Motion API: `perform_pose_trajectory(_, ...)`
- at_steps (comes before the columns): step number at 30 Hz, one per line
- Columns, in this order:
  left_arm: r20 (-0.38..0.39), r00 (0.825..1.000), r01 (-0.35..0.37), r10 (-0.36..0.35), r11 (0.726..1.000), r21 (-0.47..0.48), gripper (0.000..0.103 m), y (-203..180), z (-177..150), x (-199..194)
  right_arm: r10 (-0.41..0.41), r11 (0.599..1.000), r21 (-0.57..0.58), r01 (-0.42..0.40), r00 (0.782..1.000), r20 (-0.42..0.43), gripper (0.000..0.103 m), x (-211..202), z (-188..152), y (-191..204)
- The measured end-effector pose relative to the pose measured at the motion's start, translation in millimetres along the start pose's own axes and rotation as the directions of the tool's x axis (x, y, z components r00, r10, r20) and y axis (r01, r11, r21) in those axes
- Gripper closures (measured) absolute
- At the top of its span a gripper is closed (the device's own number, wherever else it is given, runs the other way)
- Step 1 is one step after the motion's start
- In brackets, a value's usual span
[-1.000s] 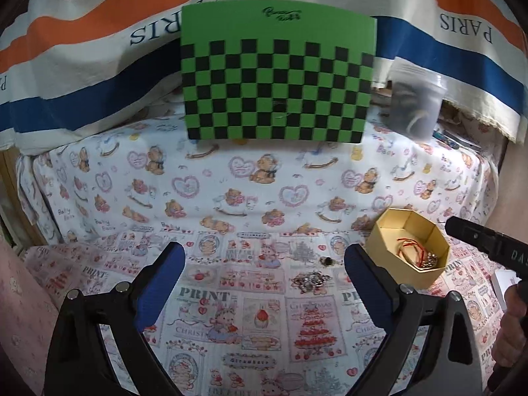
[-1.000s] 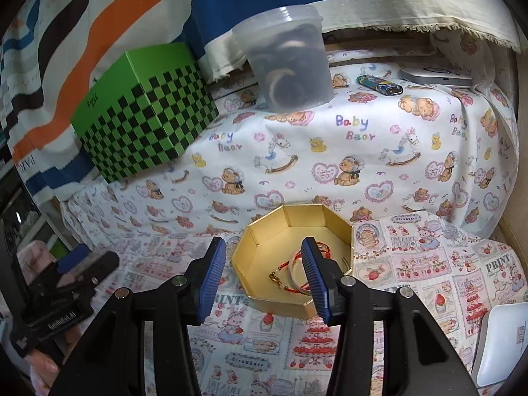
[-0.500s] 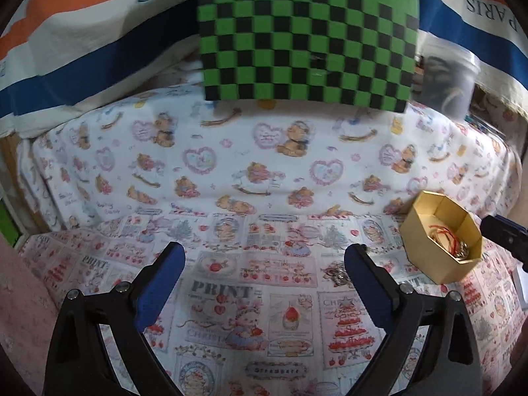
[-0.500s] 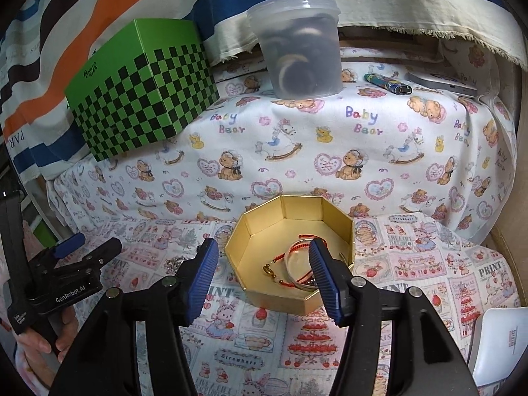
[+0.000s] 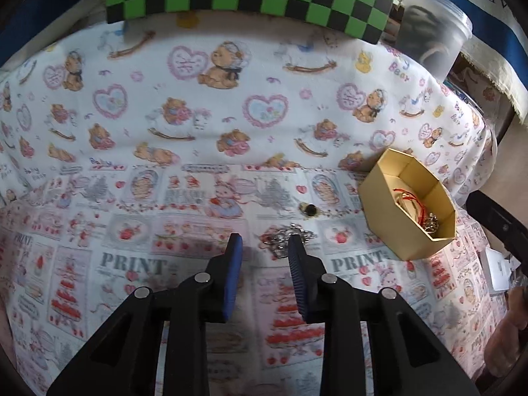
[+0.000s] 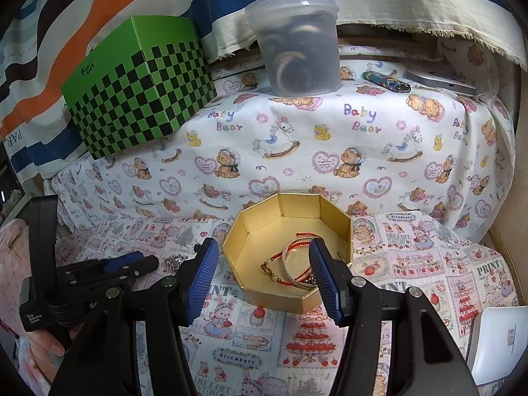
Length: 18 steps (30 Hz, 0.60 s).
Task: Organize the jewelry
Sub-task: 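Lower the left tool onto the silver chain pieces and close it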
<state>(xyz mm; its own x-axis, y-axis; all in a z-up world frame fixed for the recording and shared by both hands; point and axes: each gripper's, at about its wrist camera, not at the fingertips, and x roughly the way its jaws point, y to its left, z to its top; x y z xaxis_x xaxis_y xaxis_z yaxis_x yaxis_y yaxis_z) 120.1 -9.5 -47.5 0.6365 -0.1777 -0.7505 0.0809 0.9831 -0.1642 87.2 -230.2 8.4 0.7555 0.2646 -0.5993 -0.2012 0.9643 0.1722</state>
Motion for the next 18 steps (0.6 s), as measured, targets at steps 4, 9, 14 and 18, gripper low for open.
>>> perform_pose_trajectory(4, -0.053, 0.999, 0.0, 0.001, 1.0, 0.025, 0.076, -12.6, 4.2, 17.0, 0.012, 1.0, 0.021, -0.012, 1.0, 0.003, 0.044, -2.4, 1.4, -4.2)
perform_pose_trajectory(9, -0.036, 0.999, -0.031, 0.033, 0.996, 0.079, 0.091, -21.8, 2.7, 25.7, 0.024, 0.999, 0.046, -0.023, 1.0, -0.01, 0.044, -0.5, 2.5, -9.3)
perform_pose_trajectory(14, -0.042, 0.999, 0.0, 0.002, 0.999, 0.034, 0.091, -9.4, 0.9, 14.6, 0.013, 0.999, 0.03, -0.013, 1.0, -0.009, 0.044, 0.7, 2.2, -6.2)
perform_pose_trajectory(18, -0.016, 1.0, 0.003, -0.003, 1.0, 0.01, 0.091, 3.2, -3.4, -9.6, 0.006, 1.0, 0.02, -0.005, 1.0, -0.011, 0.044, 2.3, 1.2, -4.2)
